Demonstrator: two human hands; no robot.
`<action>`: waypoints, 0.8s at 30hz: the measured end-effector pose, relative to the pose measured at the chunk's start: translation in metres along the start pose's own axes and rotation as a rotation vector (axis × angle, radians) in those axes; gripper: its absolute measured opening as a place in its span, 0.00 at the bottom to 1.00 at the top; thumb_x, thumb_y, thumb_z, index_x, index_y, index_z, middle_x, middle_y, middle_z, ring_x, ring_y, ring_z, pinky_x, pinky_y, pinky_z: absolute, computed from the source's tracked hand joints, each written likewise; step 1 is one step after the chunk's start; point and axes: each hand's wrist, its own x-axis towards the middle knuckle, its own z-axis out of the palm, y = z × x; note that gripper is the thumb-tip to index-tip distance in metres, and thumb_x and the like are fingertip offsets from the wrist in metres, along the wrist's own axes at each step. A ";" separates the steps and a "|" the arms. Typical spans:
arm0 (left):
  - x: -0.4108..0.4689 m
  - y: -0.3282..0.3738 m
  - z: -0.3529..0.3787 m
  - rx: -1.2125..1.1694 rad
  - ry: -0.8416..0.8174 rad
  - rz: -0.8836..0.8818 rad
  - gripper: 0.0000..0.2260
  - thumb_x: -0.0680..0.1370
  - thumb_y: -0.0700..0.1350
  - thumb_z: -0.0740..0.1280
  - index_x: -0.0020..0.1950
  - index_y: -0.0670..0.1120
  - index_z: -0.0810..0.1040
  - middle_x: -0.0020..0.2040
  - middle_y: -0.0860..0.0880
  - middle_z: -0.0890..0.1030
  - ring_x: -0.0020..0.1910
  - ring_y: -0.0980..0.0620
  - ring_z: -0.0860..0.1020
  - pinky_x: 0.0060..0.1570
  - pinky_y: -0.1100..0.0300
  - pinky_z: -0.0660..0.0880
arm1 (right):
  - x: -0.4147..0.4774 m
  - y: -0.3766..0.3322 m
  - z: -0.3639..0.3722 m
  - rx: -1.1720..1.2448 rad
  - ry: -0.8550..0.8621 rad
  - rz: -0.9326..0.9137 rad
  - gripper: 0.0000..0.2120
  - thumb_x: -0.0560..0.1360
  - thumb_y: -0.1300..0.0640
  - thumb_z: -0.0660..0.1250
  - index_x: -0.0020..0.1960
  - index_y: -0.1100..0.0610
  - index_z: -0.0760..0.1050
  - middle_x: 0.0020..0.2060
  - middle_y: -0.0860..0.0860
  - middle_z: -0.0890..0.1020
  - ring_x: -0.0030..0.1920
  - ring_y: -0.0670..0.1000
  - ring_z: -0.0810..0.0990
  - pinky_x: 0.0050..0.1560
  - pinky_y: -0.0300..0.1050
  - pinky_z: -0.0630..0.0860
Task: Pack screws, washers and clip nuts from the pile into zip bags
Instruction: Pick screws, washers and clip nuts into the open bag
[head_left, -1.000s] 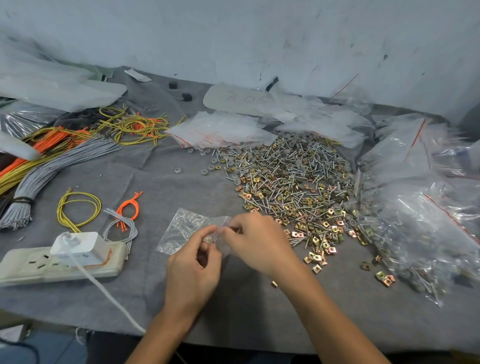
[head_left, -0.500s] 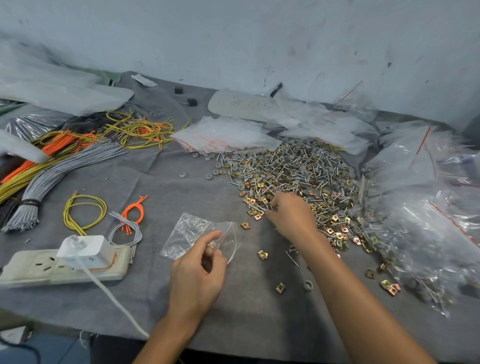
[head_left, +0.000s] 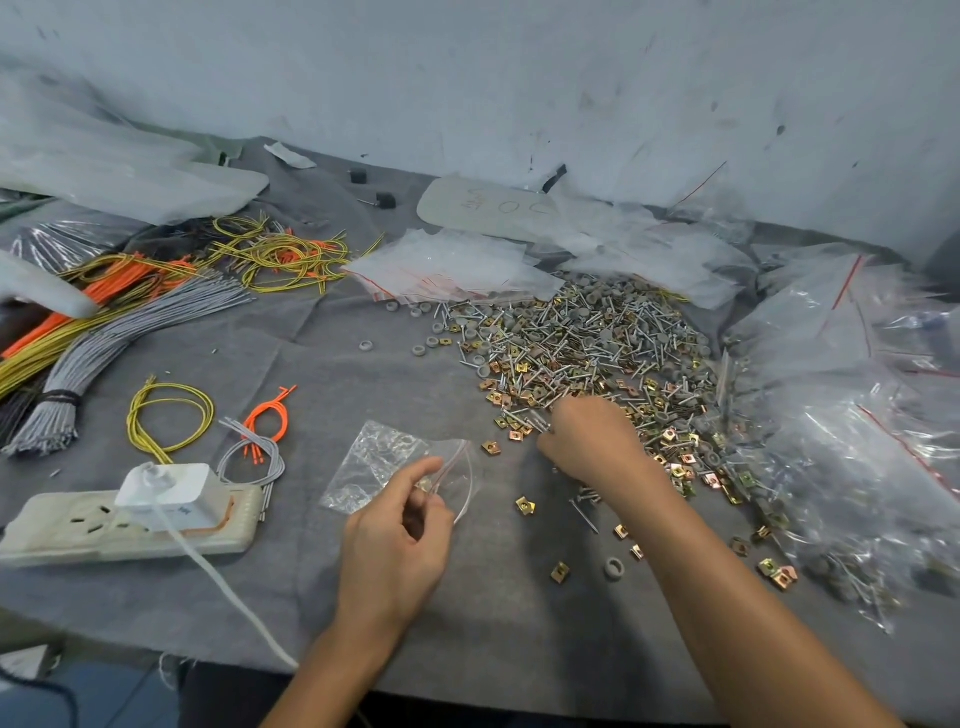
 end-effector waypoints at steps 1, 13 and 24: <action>0.000 0.000 0.000 0.000 -0.001 0.000 0.15 0.73 0.46 0.65 0.58 0.50 0.83 0.33 0.53 0.77 0.31 0.55 0.75 0.40 0.52 0.77 | -0.001 0.000 0.000 -0.006 -0.007 0.000 0.15 0.77 0.57 0.63 0.34 0.56 0.63 0.33 0.53 0.70 0.45 0.60 0.78 0.41 0.47 0.69; 0.001 -0.004 0.002 0.012 0.000 0.022 0.14 0.73 0.46 0.65 0.58 0.52 0.82 0.36 0.56 0.77 0.31 0.56 0.75 0.39 0.57 0.75 | -0.018 0.011 0.013 0.044 0.163 -0.117 0.08 0.82 0.57 0.58 0.52 0.61 0.72 0.50 0.58 0.77 0.52 0.61 0.75 0.45 0.49 0.62; 0.001 -0.008 0.002 0.019 -0.006 0.035 0.15 0.74 0.46 0.65 0.59 0.53 0.82 0.36 0.58 0.77 0.31 0.56 0.75 0.38 0.63 0.73 | -0.034 0.033 0.008 0.267 0.235 -0.081 0.07 0.80 0.54 0.62 0.44 0.55 0.72 0.35 0.49 0.77 0.37 0.51 0.75 0.36 0.49 0.67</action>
